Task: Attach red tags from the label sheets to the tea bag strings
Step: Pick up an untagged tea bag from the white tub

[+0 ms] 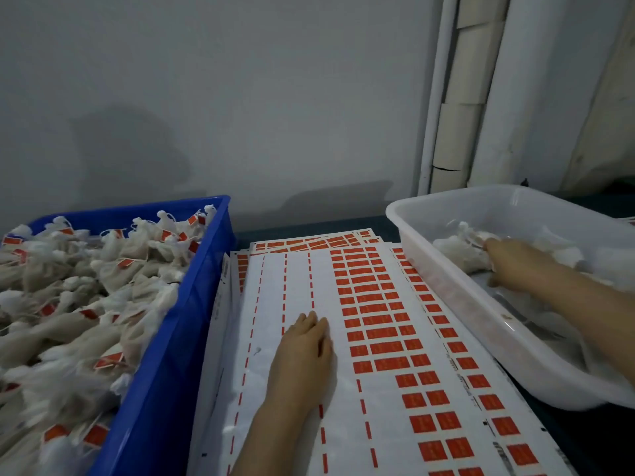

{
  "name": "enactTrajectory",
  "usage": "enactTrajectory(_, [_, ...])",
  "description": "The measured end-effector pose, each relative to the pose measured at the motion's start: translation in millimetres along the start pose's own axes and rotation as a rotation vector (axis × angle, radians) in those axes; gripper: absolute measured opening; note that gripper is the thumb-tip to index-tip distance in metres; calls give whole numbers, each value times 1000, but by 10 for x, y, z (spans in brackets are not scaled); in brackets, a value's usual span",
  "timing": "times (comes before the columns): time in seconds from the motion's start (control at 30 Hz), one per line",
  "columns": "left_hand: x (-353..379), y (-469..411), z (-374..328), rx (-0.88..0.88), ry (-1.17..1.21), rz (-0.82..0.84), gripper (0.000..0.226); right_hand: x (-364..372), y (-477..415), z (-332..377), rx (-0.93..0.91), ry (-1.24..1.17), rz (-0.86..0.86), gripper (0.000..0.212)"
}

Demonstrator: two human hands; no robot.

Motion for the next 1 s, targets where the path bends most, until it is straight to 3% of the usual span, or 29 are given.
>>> enactTrajectory(0.13, [-9, 7, -25, 19, -13, 4, 48, 55, -16, -69, 66, -130, -50, 28])
enactTrajectory(0.23, [-22, -6, -26, 14, -27, -9, 47, -77, 24, -40, 54, -187, -131, 13])
enactTrajectory(0.37, [-108, -31, 38, -26, -123, -63, 49, -282, 86, 25, 56, -198, -195, 30])
enactTrajectory(0.43, [-147, -31, 46, -36, -198, -89, 50, -454, 182, 25, 87, -317, -267, 33])
enactTrajectory(0.63, [-266, 0, -6, -61, -147, -217, 50, -1184, 805, 235, -57, -714, -700, 24])
enactTrajectory(0.7, [-298, 25, -28, -65, -13, -240, 47, -1370, 1066, 372, -119, -753, -826, 23])
enactTrajectory(0.77, [-294, 57, -69, -100, 280, -199, 40, -1424, 1237, 524, -182, -847, -874, 22])
enactTrajectory(0.87, [-306, 143, -219, -161, 797, -111, 32, -1250, 1214, 899, -310, -1008, -707, 15])
enactTrajectory(1.0, [-417, 152, -247, -74, 1050, -105, 41, -783, 1083, 1480, -426, -1132, -398, 16])
Point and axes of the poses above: each hand's wrist, its own y-axis away from the middle knuckle, its own x-axis out of the palm, z = x × y, the point moved 7 cm from there along -y, towards the middle knuckle, and after that the axes turned 15 degrees about y, right-handed, at the moved point
